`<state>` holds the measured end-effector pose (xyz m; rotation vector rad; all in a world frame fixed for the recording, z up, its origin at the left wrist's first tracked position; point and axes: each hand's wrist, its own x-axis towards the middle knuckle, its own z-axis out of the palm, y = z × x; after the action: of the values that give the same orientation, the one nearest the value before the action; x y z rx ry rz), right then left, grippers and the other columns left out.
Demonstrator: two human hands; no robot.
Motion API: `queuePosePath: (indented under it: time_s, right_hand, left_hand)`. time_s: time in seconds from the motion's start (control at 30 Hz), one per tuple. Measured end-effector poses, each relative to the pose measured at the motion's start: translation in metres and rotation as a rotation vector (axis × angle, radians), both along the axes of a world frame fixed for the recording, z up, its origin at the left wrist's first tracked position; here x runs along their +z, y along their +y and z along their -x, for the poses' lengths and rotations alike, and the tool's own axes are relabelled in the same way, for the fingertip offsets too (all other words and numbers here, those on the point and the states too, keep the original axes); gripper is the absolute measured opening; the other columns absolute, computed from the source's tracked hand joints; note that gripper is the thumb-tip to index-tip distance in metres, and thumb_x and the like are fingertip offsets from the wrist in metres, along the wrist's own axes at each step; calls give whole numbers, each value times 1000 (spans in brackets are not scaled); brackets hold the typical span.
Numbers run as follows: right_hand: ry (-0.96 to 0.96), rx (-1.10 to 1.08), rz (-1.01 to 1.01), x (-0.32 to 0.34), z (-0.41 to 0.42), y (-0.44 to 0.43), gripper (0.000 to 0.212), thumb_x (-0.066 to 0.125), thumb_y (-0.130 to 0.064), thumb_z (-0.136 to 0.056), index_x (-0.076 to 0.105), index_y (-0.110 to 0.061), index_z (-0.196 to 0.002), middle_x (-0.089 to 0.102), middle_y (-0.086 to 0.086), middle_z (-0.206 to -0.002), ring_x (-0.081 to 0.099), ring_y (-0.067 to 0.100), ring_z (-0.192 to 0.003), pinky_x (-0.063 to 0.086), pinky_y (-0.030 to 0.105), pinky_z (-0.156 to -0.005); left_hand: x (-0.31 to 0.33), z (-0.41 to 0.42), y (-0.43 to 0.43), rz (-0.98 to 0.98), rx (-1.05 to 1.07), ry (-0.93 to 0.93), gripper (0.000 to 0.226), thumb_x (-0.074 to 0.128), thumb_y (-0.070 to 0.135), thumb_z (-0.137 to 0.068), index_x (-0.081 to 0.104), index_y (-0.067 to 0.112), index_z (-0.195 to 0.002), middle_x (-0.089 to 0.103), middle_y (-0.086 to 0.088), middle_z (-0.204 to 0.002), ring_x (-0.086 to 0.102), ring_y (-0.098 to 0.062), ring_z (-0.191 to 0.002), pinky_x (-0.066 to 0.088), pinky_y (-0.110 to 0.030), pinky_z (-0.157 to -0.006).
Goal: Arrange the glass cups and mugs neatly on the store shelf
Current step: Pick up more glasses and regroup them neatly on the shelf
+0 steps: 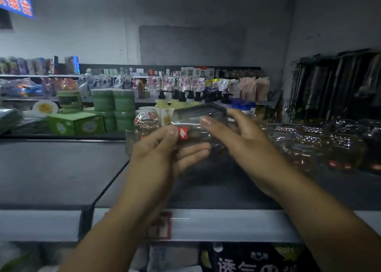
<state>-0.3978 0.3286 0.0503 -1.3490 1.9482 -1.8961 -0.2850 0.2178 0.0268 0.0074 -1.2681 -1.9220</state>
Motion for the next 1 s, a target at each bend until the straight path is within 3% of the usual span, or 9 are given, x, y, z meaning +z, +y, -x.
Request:
queuePosePath:
  time_s: [0.13, 0.23, 0.33, 0.4, 0.5, 0.6, 0.7, 0.83, 1.0]
  right_hand:
    - [-51, -47, 43, 1, -7, 2, 38, 80, -39, -81, 70, -22, -114, 79, -5, -102, 75, 14, -94, 58, 44, -92]
    - [7, -131, -77, 5, 2, 8, 59, 88, -51, -66, 63, -30, -115, 78, -7, -103, 76, 15, -91, 59, 46, -88]
    - [309, -252, -330, 13, 8, 9, 65, 89, -56, -62, 60, -31, -115, 69, -17, -106, 67, 1, -95, 55, 27, -84]
    - [490, -293, -457, 19, 10, 4, 74, 89, -59, -60, 61, -30, -121, 66, -18, -111, 62, -1, -96, 50, 20, -82]
    - [619, -282, -587, 25, 15, -11, 82, 87, -62, -62, 59, -30, -132, 61, -11, -122, 59, 8, -102, 50, 28, -86]
    - [689, -287, -724, 29, 16, -24, 78, 88, -55, -67, 60, -26, -134, 58, -4, -127, 55, 14, -106, 47, 29, -87]
    - [718, -330, -789, 25, 21, -34, 74, 86, -58, -66, 64, -23, -127, 66, -1, -124, 62, 18, -105, 55, 39, -93]
    - [672, -375, -763, 14, 33, -39, 97, 82, -70, -59, 42, -31, -138, 57, 3, -130, 57, 24, -114, 53, 47, -96]
    - [904, -476, -539, -14, 34, -26, 66, 71, -67, -76, 55, -29, -128, 50, -11, -125, 39, 13, -120, 44, 37, -101]
  left_hand:
    - [-8, -10, -3, 141, -103, -102, 28, 44, 15, -106, 64, -5, -107, 78, -19, -93, 77, -37, -85, 65, -39, -75]
    - [-11, -20, -32, 515, 41, -365, 17, 57, 20, -101, 71, 12, -95, 77, -11, -80, 77, -33, -82, 63, -50, -83]
    - [-11, -27, -59, 1010, 460, -445, 8, 66, 25, -96, 73, 24, -96, 74, 5, -76, 72, -4, -74, 59, -23, -75]
    - [-2, -30, -70, 1199, 671, -403, 6, 65, 26, -94, 70, 24, -97, 69, 12, -75, 67, -1, -75, 51, -13, -67]
    - [10, -27, -85, 1360, 797, -407, 16, 58, 33, -94, 67, 22, -100, 65, 7, -89, 63, -13, -81, 54, -38, -74]
    - [17, -16, -95, 1544, 822, -542, 39, 49, 48, -89, 66, 21, -111, 64, -1, -107, 64, -26, -94, 51, -42, -83]
    - [21, -1, -100, 1715, 742, -706, 48, 47, 58, -93, 60, 24, -125, 61, 2, -123, 62, -24, -109, 43, -43, -100]
    - [21, 13, -105, 1799, 671, -707, 39, 52, 53, -97, 59, 25, -123, 66, 4, -117, 63, -20, -107, 40, -39, -100]
    - [17, 18, -110, 1759, 726, -620, 38, 46, 52, -93, 66, 27, -114, 70, 8, -106, 67, -20, -98, 42, -42, -98]
